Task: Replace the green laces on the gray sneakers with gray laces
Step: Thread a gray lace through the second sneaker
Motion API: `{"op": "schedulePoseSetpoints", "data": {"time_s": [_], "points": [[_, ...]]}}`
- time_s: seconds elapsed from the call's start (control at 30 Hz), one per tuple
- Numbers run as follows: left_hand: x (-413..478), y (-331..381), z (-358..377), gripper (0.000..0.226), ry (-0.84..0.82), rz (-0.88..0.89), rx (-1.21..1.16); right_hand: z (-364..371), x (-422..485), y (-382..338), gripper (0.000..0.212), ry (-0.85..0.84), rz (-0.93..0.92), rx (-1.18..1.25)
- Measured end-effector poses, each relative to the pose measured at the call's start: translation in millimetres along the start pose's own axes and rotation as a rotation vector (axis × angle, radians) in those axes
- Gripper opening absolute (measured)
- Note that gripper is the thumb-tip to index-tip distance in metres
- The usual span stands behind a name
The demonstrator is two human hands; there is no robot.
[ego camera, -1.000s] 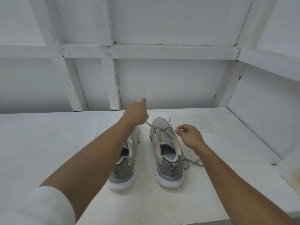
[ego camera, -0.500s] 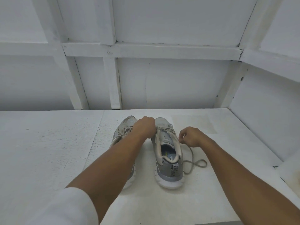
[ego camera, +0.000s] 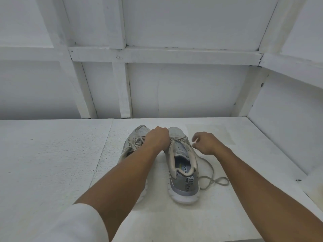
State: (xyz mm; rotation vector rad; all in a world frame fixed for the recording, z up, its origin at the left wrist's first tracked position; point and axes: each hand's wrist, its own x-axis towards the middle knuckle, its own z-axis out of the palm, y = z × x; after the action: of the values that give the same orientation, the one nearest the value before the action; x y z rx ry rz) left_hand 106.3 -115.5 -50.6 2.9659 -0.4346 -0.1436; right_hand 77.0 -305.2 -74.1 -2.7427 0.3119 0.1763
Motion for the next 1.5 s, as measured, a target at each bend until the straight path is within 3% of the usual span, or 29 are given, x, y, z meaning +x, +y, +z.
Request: {"op": "schedulePoseSetpoints", "data": {"time_s": [0.2,0.4,0.6,0.67,0.77,0.83,0.9,1.1,1.23,1.4,1.5], "points": [[-3,0,-1,0.027,-0.007,0.0,0.006,22,-5,-14,0.007,0.154,-0.058,0.23],[-5,1,0,0.028,0.014,-0.006,-0.017,15,-15,-5,0.034,0.145,-0.06,0.089],[-3,1,-4,0.028,0.003,-0.015,-0.007,-4,-19,-5,0.034,0.165,0.06,-0.098],[-1,1,-9,0.026,0.011,-0.01,0.001,-10,-20,-16,0.035,0.2,0.049,0.013],[0,0,-16,0.025,0.027,0.006,0.036,-17,-25,-41,0.04,0.053,0.019,0.318],[2,-3,-20,0.024,0.036,0.014,0.05,-15,-29,-50,0.038,-0.048,0.025,0.261],[6,-8,-28,0.021,0.063,0.014,0.059,-11,-30,-50,0.029,-0.045,0.043,0.219],[10,-24,-56,0.022,0.086,0.021,0.028,-9,-31,-48,0.029,-0.031,0.073,0.244],[12,-18,-81,0.026,0.034,0.06,-0.158,-8,-31,-48,0.031,-0.027,0.082,0.275],[-1,2,-128,0.024,-0.067,0.017,-0.812,-9,-31,-48,0.031,-0.051,0.106,0.325],[-7,8,-131,0.024,-0.097,0.04,-0.853,-14,-32,-50,0.022,-0.08,0.134,0.366]]}}
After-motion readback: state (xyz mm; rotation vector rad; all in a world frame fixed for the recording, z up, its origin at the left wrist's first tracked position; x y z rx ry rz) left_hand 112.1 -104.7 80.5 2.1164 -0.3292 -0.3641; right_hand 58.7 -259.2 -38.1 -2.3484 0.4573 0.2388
